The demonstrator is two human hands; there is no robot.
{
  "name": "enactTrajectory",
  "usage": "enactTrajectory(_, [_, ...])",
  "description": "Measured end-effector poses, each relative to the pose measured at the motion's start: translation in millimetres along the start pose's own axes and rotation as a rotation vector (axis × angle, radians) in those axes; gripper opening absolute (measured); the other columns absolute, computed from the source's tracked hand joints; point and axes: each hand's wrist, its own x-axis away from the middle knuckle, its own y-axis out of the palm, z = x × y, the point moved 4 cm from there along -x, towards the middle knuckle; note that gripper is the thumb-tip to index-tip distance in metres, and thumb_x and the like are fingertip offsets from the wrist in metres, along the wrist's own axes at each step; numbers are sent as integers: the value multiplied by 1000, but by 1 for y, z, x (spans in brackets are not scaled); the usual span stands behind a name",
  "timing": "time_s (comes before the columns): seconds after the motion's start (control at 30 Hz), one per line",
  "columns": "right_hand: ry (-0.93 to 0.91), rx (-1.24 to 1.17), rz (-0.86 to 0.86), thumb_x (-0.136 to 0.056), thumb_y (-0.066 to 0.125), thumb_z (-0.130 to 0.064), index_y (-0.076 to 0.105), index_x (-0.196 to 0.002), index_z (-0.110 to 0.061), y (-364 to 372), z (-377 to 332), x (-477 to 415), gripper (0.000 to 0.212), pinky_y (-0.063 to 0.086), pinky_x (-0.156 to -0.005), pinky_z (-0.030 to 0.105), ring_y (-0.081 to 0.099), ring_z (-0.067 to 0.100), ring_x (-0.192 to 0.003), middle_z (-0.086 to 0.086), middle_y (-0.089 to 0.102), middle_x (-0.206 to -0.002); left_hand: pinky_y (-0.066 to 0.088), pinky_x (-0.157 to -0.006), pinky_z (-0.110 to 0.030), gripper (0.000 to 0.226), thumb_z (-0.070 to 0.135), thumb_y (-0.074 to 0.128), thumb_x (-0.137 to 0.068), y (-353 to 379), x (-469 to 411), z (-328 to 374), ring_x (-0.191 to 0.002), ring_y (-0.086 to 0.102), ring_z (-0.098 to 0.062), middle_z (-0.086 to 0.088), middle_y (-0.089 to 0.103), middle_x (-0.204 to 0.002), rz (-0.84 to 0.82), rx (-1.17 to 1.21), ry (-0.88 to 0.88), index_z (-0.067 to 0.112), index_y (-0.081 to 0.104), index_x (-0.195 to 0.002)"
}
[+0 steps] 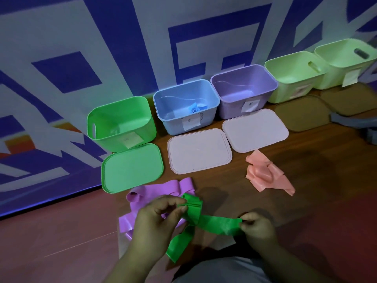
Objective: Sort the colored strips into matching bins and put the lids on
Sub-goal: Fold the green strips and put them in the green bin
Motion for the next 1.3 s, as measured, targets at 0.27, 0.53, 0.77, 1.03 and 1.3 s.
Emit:
enactTrajectory(0.27, [-109, -218, -130, -83, 68, 7, 71, -85, -20, -21, -86, 21, 27, 49, -63, 29, 62, 17, -67, 6, 70, -78, 49, -66, -11, 9, 12, 74, -78, 0, 1, 19, -73, 68, -11, 6, 74, -78, -45, 122, 75, 21, 77, -79])
enactTrajectory(0.53, [-340, -307, -244, -78, 76, 2, 69, -94, -14, -69, -199, 55, 24, 49, -62, 14, 66, 5, -65, 1, 75, -75, 50, -66, -14, 17, 9, 81, -76, -4, 2, 68, -72, 67, -5, 1, 74, -79, -69, 150, 163, 25, 77, -81])
enactTrajectory(0.77, [-260, -496, -487, -73, 79, 0, 69, -88, -15, -105, -265, 81, 24, 45, -69, 35, 64, 20, -75, 2, 72, -74, 52, -63, -19, 15, 25, 83, -75, 2, -6, 117, -72, 66, -4, 9, 73, -79, 9, 123, 272, 35, 73, -82])
enactTrajectory(1.03, [-280, -537, -687, -72, 74, 5, 67, -92, -7, -146, -300, 90, 25, 49, -66, 33, 65, 21, -69, 10, 72, -77, 54, -63, -23, 17, 41, 76, -68, 31, -19, 149, -71, 66, -8, 10, 71, -77, 188, 137, 349, 37, 71, -84])
enactTrajectory(1.3, [-257, -518, -778, -82, 65, 9, 66, -95, -6, -168, -307, 82, 20, 51, -51, 23, 66, 14, -61, 8, 71, -74, 50, -68, -14, 21, 39, 75, -71, 43, -29, 167, -76, 67, -6, 16, 70, -82, 314, 70, 444, 38, 67, -90])
